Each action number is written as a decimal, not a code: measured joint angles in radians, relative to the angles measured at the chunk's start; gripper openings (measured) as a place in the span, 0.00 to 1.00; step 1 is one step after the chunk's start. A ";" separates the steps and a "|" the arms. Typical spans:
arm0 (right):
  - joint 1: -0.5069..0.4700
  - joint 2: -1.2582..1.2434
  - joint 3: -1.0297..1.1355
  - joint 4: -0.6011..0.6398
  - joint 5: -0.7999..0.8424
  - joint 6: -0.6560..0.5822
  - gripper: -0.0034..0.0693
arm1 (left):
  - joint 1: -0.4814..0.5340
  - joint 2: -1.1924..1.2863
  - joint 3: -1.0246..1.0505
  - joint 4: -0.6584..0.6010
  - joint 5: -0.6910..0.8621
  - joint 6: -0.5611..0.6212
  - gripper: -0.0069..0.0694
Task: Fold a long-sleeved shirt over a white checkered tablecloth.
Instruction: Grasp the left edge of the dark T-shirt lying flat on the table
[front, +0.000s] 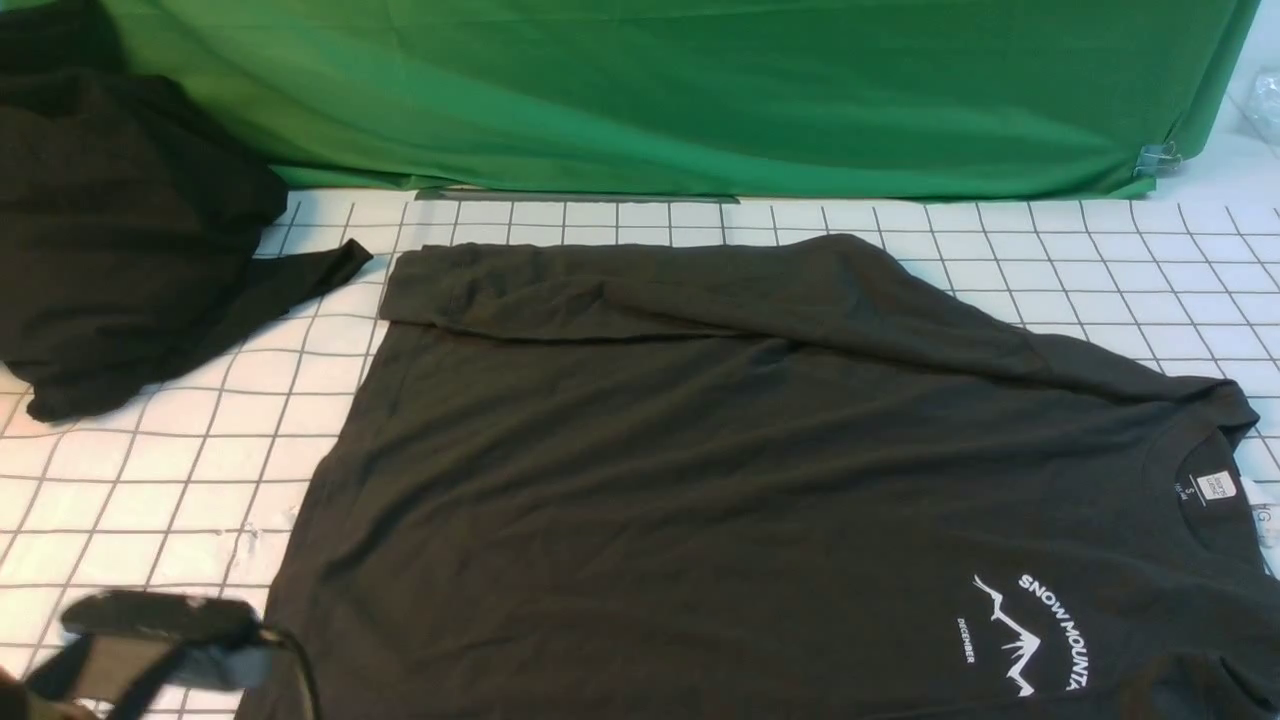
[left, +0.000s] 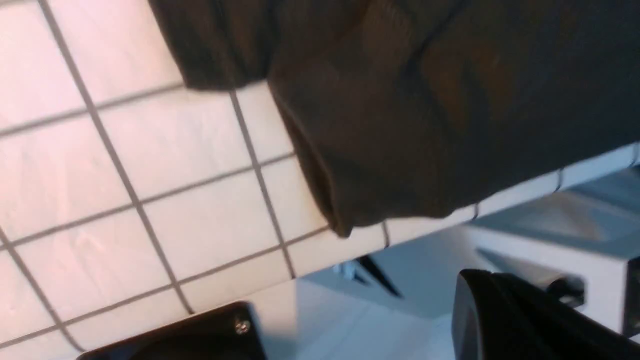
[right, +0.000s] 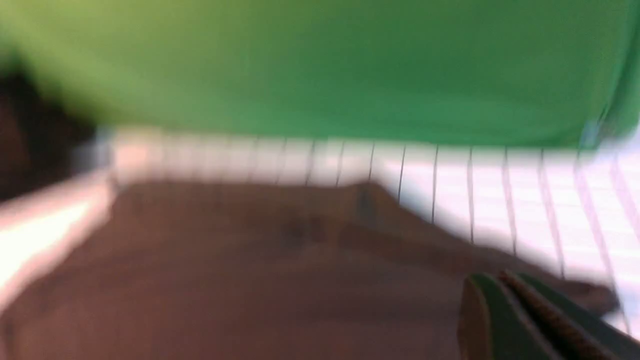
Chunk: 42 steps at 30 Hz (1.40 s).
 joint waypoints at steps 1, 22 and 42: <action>0.055 0.063 -0.037 -0.002 0.072 -0.016 0.06 | -0.034 0.013 0.002 0.020 -0.017 -0.004 0.09; 0.275 0.266 -0.069 0.002 0.071 -0.047 0.06 | -0.079 0.379 0.005 0.151 -0.318 0.110 0.69; 0.275 0.266 -0.071 0.001 0.060 -0.046 0.06 | -0.079 0.442 -0.010 0.101 -0.247 0.133 0.16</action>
